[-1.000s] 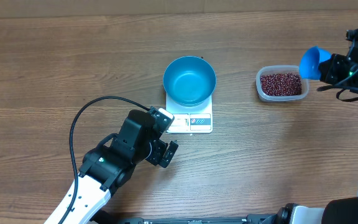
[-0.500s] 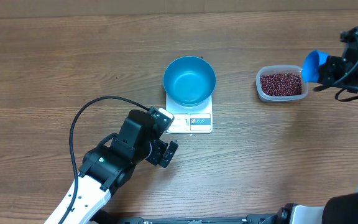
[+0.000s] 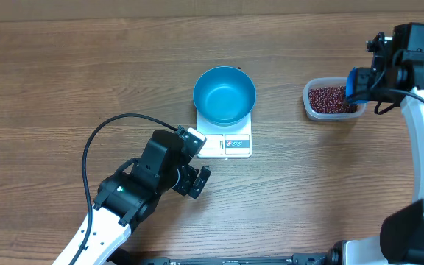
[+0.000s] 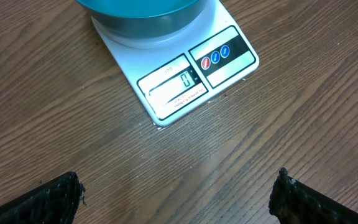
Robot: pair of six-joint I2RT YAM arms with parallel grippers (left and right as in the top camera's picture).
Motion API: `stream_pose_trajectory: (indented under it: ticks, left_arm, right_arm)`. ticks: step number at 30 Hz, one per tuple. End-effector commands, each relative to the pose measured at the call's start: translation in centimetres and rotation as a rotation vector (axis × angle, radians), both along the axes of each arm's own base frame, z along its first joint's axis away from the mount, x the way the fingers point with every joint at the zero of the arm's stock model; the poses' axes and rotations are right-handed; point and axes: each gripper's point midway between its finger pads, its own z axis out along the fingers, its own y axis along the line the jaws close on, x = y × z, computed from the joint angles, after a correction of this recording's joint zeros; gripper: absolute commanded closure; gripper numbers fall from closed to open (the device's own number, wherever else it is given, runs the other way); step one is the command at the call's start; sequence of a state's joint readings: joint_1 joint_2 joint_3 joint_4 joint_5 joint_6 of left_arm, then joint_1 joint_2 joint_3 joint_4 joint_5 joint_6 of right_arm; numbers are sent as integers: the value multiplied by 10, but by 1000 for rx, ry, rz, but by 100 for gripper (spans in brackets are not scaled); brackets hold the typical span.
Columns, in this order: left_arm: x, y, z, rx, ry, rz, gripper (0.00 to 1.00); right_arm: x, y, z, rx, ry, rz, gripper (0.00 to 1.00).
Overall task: Scoop item into bowl and weigh 150g on scale
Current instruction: 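Dip the blue scoop into the bean tub with the right gripper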
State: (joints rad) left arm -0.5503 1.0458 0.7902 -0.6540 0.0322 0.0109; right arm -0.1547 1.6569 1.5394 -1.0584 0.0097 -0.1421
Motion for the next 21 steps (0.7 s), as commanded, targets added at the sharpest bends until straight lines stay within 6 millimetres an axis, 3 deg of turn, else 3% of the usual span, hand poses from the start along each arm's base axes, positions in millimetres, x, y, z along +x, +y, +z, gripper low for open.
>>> stream_pose_trajectory:
  ticks: [1,10,21]
  left_arm:
    - [0,0,-1,11,-6,-10,0]
    - [0,0,-1,11,-7,-9,0]
    - [0,0,-1,11,-6,-10,0]
  right_arm:
    - [9,-8,-5,-82,20,-31,96]
    - [20,-3,-38,-128,91,-40,96]
    - [11,16,-47,-68,142,-11,97]
